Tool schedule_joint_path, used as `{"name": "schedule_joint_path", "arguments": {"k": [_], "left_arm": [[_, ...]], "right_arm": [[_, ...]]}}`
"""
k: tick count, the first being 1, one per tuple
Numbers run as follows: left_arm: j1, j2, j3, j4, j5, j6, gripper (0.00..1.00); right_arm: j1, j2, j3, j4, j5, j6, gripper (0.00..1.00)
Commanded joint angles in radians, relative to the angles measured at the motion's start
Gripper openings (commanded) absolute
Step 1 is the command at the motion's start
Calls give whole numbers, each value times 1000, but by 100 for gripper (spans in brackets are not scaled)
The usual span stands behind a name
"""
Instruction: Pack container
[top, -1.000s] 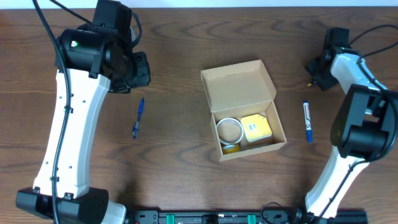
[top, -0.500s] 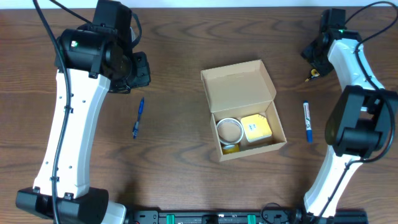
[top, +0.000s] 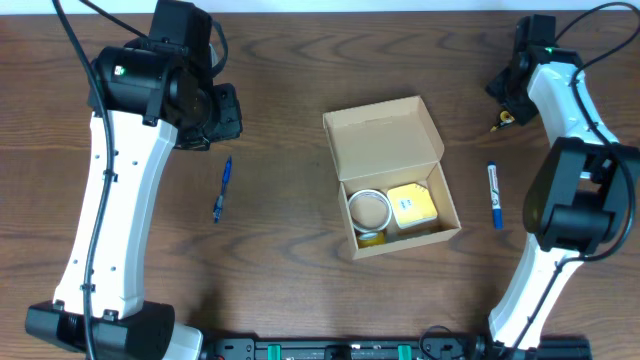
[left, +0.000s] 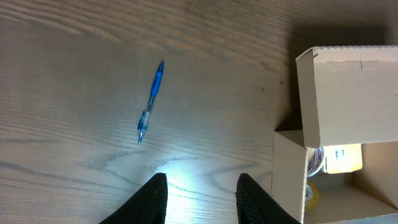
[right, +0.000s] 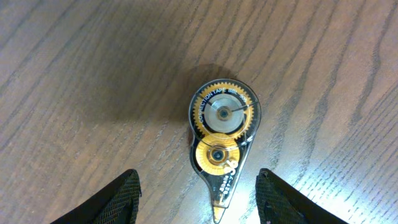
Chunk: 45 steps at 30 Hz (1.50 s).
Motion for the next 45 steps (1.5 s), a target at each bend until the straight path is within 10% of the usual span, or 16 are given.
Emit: {"name": "schedule_joint_path", "arguments": {"k": [1,45], "left_arm": [[0,-21,0,-6,-11,-3,37],[0,-21,0,-18,-11,-3,37]], "right_arm": [[-8,5,0,-9,27,-6,59],[-36,14,-147,110,24,-7,60]]}}
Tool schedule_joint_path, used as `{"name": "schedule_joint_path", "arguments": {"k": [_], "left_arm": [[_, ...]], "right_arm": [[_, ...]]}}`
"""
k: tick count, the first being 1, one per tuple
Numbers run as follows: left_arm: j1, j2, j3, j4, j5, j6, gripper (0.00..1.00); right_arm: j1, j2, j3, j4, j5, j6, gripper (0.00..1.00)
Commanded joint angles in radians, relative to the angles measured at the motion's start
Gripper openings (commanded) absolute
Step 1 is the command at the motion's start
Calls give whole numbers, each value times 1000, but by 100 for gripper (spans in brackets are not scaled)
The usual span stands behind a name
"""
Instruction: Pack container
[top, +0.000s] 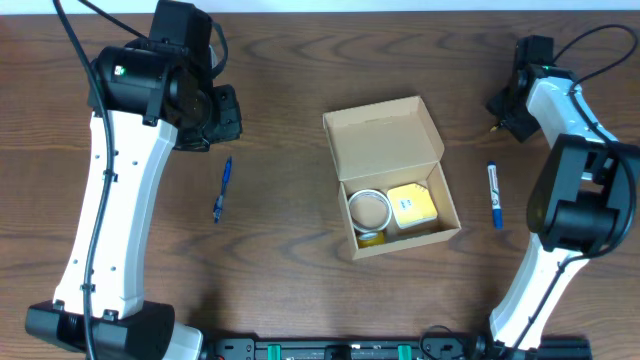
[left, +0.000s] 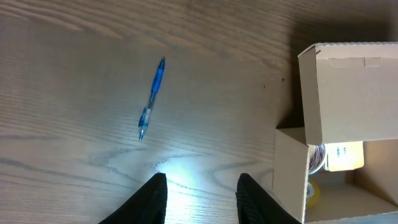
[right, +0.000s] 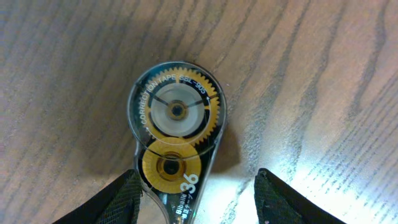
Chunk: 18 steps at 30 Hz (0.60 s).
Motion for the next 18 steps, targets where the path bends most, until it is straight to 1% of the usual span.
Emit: {"name": "schedule_joint_path", "arguments": {"k": [1,5,9,10,13,14,18], "left_arm": [[0,-21,0,-6,-11,-3,38],[0,-21,0,-6,-10,-3,37],[0,-21,0,-6,-10,-3,38],[0,-21,0,-6,-10,-3,39],[0,-21,0,-6,-10,-3,40],[0,-21,0,-6,-10,-3,40],[0,-21,0,-5,-11,-3,40]], "right_arm": [[-13,23,-8,9,6,-8,62],[-18,68,-8,14,-33,-8,68],[-16,105,-8,18,-50,-8,69],[-13,108,-8,20,-45,-8,63],[-12,107,-4,38,-43,-18,28],[-12,107,-4,42,-47,-18,25],[-12,107,-1,48,-51,-19,29]]}}
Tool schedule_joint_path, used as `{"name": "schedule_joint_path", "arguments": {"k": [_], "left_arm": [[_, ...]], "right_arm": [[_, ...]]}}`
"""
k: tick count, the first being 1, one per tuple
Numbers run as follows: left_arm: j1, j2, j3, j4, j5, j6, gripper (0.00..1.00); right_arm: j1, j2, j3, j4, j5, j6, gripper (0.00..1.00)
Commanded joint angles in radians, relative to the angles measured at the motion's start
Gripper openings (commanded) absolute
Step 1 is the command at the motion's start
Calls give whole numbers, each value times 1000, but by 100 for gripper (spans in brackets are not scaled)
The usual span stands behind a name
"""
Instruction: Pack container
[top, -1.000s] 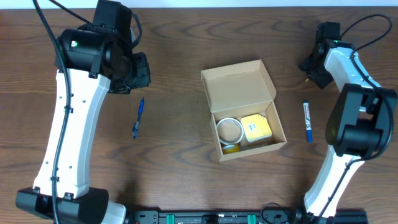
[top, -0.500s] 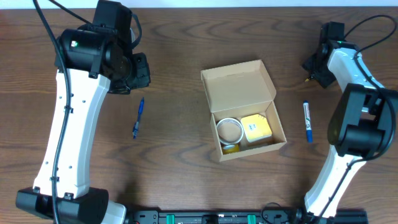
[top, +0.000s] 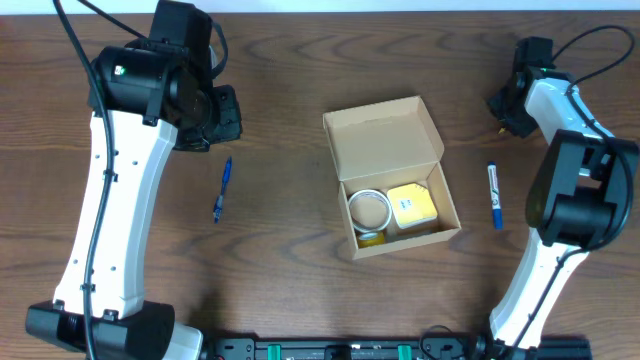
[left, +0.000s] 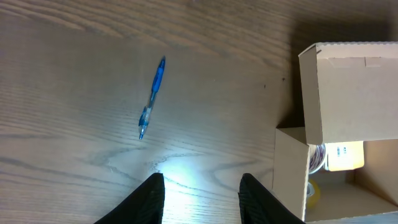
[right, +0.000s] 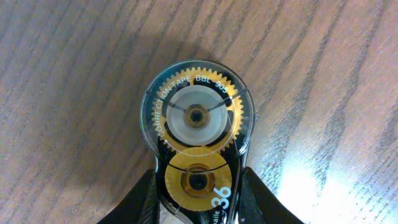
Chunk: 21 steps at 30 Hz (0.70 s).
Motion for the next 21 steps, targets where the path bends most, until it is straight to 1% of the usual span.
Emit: {"name": "schedule_joint_path", "arguments": {"k": [1,11,17,21], "left_arm": [[0,-21,0,-1,-10,-3,40],[0,-21,0,16,-10,-3,41],[0,-21,0,19,-14,2,41],[0,-21,0,18,-28,2,41]], "right_arm": [[-6,62,-7,-5,-45,-3,29],[7,27,122,-67,-71,-66,30],[51,-55,249,-146,-71,-175,29],[82,-141,282,-183,-71,-227,29]]}}
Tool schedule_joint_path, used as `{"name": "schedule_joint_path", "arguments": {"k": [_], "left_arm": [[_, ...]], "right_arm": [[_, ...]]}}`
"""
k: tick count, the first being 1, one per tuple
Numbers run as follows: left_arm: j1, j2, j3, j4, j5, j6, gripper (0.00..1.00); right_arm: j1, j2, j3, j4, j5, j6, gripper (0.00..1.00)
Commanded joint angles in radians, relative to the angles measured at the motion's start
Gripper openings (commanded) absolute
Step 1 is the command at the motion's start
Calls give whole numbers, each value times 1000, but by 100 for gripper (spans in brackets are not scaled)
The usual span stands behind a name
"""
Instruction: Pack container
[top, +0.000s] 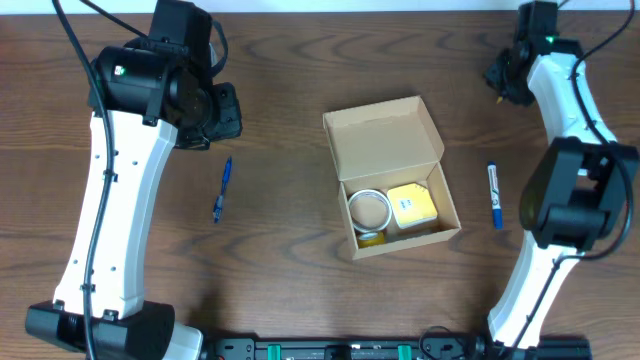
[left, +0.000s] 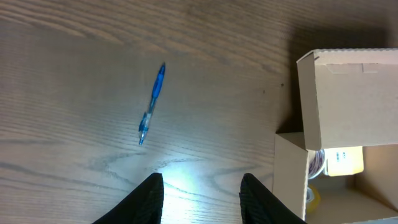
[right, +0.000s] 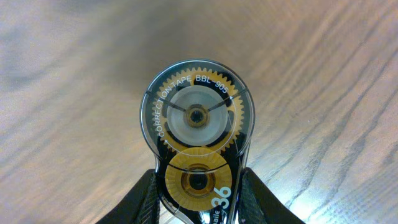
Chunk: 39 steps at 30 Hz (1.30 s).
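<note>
The open cardboard box (top: 390, 180) sits mid-table, holding a white tape ring, a yellow block and a yellow roll. My right gripper (right: 198, 199) is shut on the correction tape dispenser (right: 198, 134), clear with gold gears, and holds it above the blurred wood at the far right (top: 503, 75). My left gripper (left: 201, 199) hangs open over bare wood, left of the box (left: 348, 99). A blue pen (top: 221, 188) lies on the left, also in the left wrist view (left: 152, 102). A blue marker (top: 494, 195) lies to the right of the box.
The box's lid (top: 383, 135) stands open toward the far side. Both arm bases are at the table's near edge, with a black rail (top: 330, 350) between them.
The right gripper, shut on the correction tape, has moved up off the table and toward the far edge; the wood under it is now blurred and farther away. The left arm is unchanged.
The right gripper first hung open above the correction tape lying on the table. Then it was lower, fingers either side of it. Then it was shut on the dispenser, and now holds it lifted. The left arm stayed open beside the box throughout.
</note>
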Motion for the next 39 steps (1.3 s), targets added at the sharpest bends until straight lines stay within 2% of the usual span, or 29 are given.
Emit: {"name": "schedule_joint_path", "arguments": {"k": [1,6,19,28,32,39], "left_arm": [[0,-21,0,-1,-20,2,41],[0,-21,0,-1,-21,7,41],[0,-21,0,-16,-19,32,41],[0,-21,0,-36,-20,58,41],[1,-21,0,-36,-20,66,41],[1,-21,0,-38,-24,77,41]], "right_arm": [[33,-122,39,-16,0,-78,29],[91,-265,39,-80,7,-146,26],[336,-597,39,-428,73,-258,27],[497,-628,16,-658,76,-291,26],[578,-628,-34,-675,77,-289,26],[620,-629,-298,-582,71,-233,25]]}}
